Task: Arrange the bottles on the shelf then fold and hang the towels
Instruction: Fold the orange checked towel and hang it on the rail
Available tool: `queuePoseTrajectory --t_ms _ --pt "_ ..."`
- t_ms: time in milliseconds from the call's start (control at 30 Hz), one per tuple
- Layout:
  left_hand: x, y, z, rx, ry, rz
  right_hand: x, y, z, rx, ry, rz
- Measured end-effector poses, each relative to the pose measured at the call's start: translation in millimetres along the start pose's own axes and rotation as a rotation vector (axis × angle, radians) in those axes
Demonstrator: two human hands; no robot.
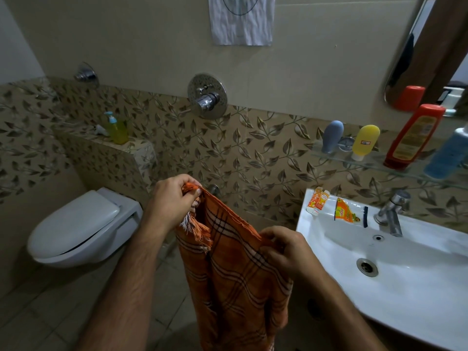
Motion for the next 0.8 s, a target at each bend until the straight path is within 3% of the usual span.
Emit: queuePoseTrajectory --t_ms 300,800 --pt "0.5 1.3 3.0 -0.020 0.024 -0.001 0.6 -5.0 5.0 0.041 0.075 -0.006" --pt "-1.0 1.1 4.6 -0.021 0.019 -0.008 2.2 -13.8 4.9 -0.031 0.003 0.125"
Point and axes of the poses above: each hand's wrist, its own x-axis away from the middle knuckle, its own y-axis out of the back of the hand, z = x × y, the point moved 8 cm from there along -x, towards the middle knuckle, and after that the axes turned 2 degrees about -x, right-handed, at the moved point
